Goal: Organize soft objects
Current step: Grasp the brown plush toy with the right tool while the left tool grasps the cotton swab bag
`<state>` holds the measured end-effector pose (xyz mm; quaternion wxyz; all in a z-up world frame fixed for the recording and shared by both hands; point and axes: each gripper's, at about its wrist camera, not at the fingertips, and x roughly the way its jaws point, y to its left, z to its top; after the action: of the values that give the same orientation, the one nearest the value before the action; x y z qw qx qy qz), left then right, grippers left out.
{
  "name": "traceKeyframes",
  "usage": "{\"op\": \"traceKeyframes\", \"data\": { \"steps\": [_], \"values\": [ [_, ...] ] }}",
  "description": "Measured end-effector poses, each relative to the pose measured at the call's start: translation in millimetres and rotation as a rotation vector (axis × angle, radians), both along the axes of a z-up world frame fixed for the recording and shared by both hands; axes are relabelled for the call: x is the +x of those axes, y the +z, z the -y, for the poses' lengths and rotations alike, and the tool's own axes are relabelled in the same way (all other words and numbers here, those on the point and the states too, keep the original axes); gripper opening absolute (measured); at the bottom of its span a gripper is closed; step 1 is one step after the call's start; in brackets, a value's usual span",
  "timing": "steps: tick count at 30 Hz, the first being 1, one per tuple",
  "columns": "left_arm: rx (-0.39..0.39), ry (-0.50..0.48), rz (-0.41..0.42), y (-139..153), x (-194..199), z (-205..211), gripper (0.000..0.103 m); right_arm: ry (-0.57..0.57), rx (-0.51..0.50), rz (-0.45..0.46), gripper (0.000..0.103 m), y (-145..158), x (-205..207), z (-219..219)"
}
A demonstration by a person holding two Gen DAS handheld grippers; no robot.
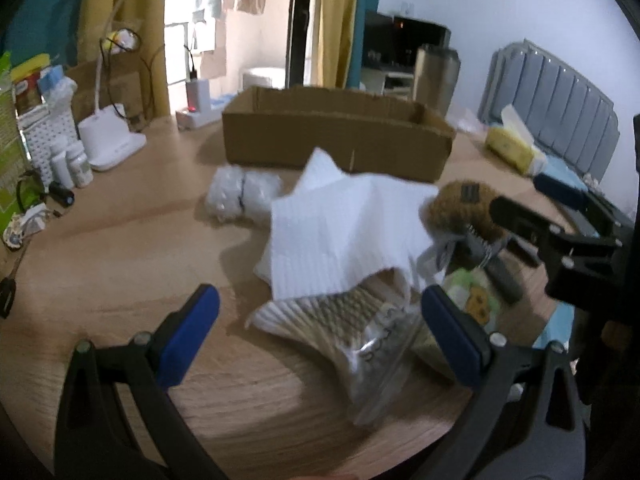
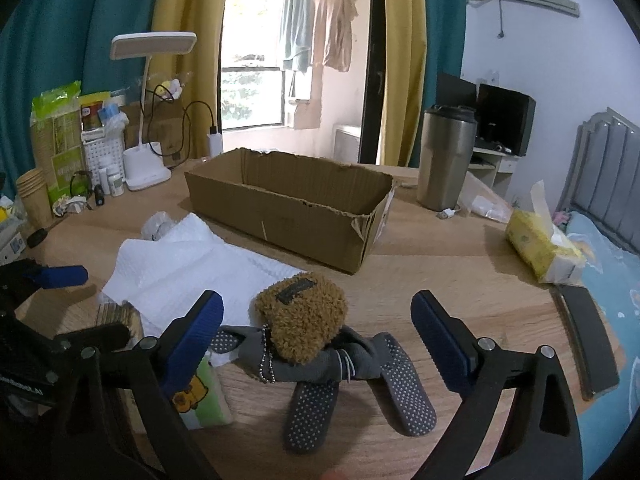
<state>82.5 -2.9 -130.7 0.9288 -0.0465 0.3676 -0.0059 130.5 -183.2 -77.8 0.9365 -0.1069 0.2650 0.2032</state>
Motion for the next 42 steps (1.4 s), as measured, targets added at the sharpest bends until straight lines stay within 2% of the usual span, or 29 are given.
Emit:
{"op": "traceKeyframes", "data": {
  "steps": [5, 12, 15, 18, 22, 28, 31, 33, 34, 36, 37, 42],
  "values": [
    [-0.010, 0.005, -0.045, -9, 6, -2, 0.102, 0.027, -0.006, -0.011, 0.097, -5, 7, -7],
    [0.072, 0.045, -0.062, -7, -13, -19, 0.102, 0.034, -0.012, -0.021, 0.096, -9, 10, -11],
    [0.083, 0.088, -0.067, -7, -23, -35, 0.102, 0.038, -0.012, -0.029, 0.095, -10, 10, -11],
    [0.061, 0.124, -0.043, -1, -26, -46, 0.102, 0.041, -0.018, -0.033, 0.090, -11, 11, -13],
    [0.009, 0.094, -0.007, 6, -18, -42, 0.102, 0.045, -0.030, -0.029, 0.090, -11, 9, -16],
    [0.045, 0.066, -0.116, -12, 11, -27, 0.101, 0.042, -0.047, -0.037, 0.089, -16, 14, -17],
    [0.042, 0.060, -0.124, -15, 13, -27, 0.100, 0.052, -0.055, -0.045, 0.084, -18, 16, -19],
    [0.041, 0.054, -0.123, -14, 13, -28, 0.081, 0.055, -0.065, -0.048, 0.081, -21, 17, -21],
    [0.044, 0.051, -0.132, -15, 13, -27, 0.079, 0.052, -0.069, -0.048, 0.078, -22, 18, -21],
    [0.047, 0.043, -0.141, -17, 13, -25, 0.062, 0.047, -0.072, -0.050, 0.073, -22, 18, -21],
    [0.041, 0.032, -0.143, -16, 12, -24, 0.058, 0.044, -0.075, -0.051, 0.071, -23, 19, -21],
    [0.048, 0.005, -0.131, -13, 8, -18, 0.052, 0.042, -0.086, -0.058, 0.052, -24, 20, -20]
  ]
}}
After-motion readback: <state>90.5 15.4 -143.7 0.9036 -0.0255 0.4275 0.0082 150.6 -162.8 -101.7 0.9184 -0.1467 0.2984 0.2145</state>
